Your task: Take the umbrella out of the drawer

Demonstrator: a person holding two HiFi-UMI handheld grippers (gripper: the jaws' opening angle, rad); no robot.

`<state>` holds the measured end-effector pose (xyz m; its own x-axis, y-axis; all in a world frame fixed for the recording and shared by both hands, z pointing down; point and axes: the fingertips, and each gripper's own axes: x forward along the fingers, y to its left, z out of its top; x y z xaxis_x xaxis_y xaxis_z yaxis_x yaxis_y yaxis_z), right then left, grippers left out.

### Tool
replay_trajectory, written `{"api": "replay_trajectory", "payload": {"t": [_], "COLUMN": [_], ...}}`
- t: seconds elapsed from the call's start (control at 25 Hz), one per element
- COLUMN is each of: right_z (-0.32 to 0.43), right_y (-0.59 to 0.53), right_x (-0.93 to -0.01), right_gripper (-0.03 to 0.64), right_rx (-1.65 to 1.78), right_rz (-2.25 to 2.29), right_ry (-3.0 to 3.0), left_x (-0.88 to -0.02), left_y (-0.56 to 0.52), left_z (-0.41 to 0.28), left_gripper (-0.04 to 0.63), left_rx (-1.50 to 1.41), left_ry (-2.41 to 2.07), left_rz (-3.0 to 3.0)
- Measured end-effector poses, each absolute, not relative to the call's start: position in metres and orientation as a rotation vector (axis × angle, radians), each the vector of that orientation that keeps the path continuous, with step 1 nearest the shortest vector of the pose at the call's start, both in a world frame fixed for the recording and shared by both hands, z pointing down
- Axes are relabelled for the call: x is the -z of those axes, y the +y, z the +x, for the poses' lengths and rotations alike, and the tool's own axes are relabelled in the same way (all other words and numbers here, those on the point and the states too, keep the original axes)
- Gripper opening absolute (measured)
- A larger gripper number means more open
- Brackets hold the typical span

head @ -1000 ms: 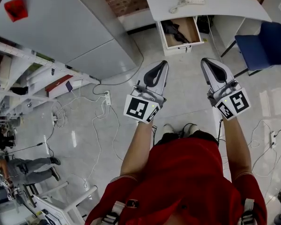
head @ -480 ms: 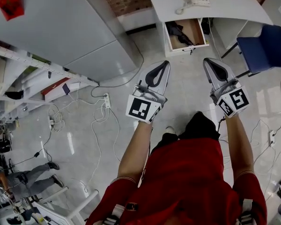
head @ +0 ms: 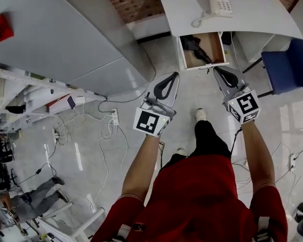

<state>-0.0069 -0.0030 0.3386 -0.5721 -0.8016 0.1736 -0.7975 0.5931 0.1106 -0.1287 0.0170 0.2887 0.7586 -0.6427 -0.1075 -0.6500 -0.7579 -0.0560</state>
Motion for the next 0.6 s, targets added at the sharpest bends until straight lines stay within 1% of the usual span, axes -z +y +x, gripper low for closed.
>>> {"api": "replay_trajectory", "payload": {"t": [0.44, 0.6], "right_z": [0.060, 0.071], "right_y": [-0.145, -0.181], "right_x": [-0.433, -0.469], "right_gripper": [0.014, 0.043], "right_rx": [-0.060, -0.110], "right_rz": [1.130, 1.055], "right_ry": [-2.515, -2.482], "left_x": [-0.350, -0.359], "left_y": [-0.121, -0.153], "left_z": [-0.079, -0.068], "left_gripper": [-0.003, -0.002], "left_rx": [0.019, 0.059], "left_ry": [1.310, 1.359], "left_rz": [-2.831, -2.819]}}
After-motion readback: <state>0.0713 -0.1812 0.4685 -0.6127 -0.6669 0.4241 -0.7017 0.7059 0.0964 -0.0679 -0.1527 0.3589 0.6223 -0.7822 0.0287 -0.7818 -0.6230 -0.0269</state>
